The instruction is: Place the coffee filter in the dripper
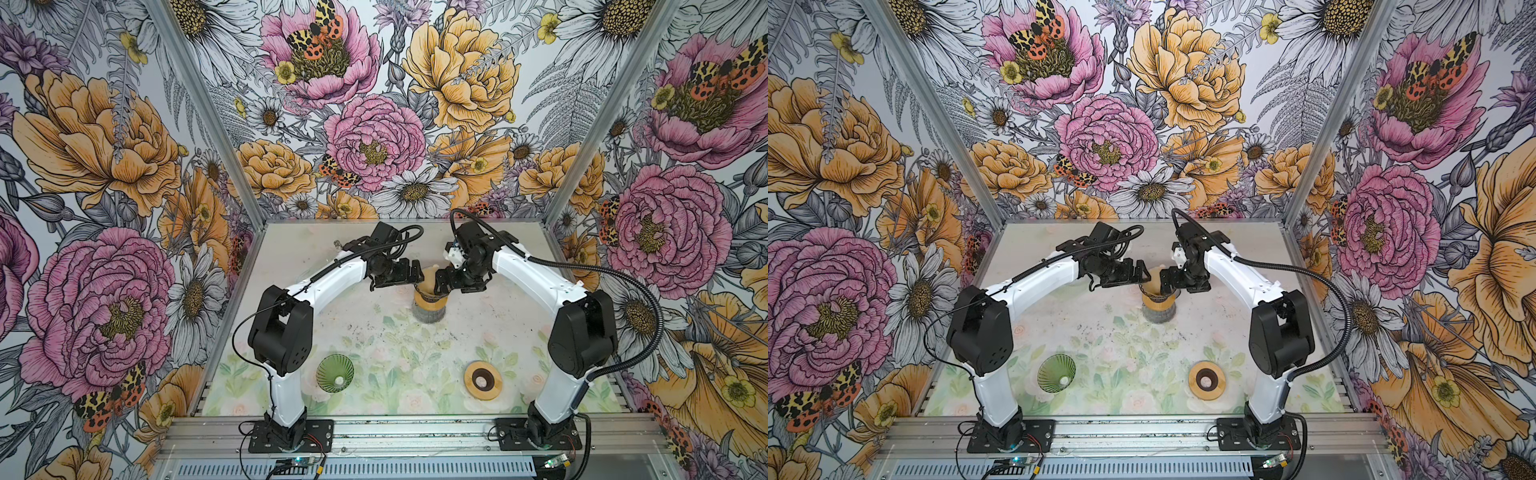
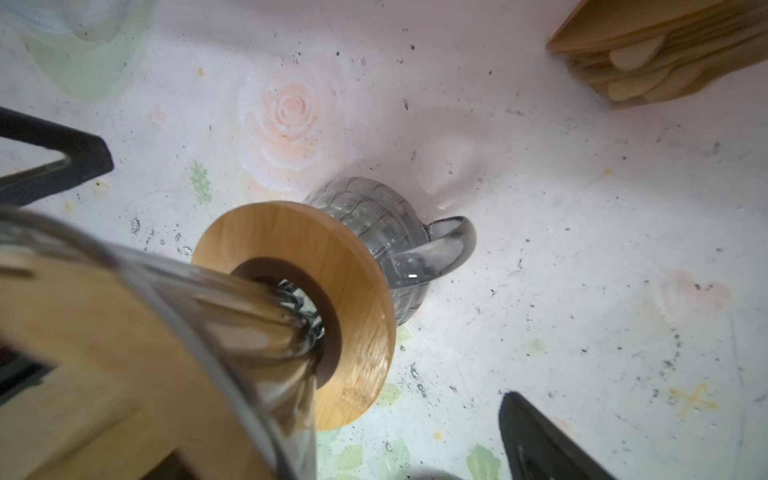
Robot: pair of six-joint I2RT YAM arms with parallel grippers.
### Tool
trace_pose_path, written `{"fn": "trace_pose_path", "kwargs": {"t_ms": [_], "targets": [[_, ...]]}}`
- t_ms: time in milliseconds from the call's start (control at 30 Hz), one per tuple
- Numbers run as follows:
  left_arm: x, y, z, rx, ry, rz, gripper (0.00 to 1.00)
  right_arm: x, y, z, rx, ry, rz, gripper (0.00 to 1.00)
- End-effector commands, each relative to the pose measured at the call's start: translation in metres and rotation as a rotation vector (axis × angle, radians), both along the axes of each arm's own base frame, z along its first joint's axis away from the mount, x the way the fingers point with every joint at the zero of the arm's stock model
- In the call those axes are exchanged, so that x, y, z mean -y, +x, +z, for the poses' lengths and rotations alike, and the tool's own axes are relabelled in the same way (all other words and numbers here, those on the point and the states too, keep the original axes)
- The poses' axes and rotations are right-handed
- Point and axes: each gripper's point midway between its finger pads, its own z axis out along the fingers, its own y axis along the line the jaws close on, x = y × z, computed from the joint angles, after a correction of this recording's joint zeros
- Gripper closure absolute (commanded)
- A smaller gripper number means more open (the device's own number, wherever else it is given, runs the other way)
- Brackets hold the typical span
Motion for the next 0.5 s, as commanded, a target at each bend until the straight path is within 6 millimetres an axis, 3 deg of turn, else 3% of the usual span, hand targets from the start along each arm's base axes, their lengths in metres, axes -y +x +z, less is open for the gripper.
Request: {"fn": "trace_pose_path", "kwargs": {"t_ms": [0, 267, 367, 467], "targets": [[0.009, 0.001, 0.025, 0.038, -0.057, -0.017, 0.01, 0.004, 0.003, 0.010, 0.046, -0.012, -0.010, 0.05], [0.015, -0.002, 0.041, 0.040, -0.111, -0.049, 0.01, 0.002, 0.012, 0.015, 0.059, 0.000, -0.023, 0.05], [0.014, -0.007, 0.059, 0.070, -0.136, -0.059, 0.01, 0.000, 0.015, 0.022, 0.069, 0.025, -0.031, 0.05], [0.012, -0.008, 0.057, 0.068, -0.134, -0.064, 0.01, -0.004, 0.019, 0.035, 0.087, 0.066, -0.031, 0.05]]}}
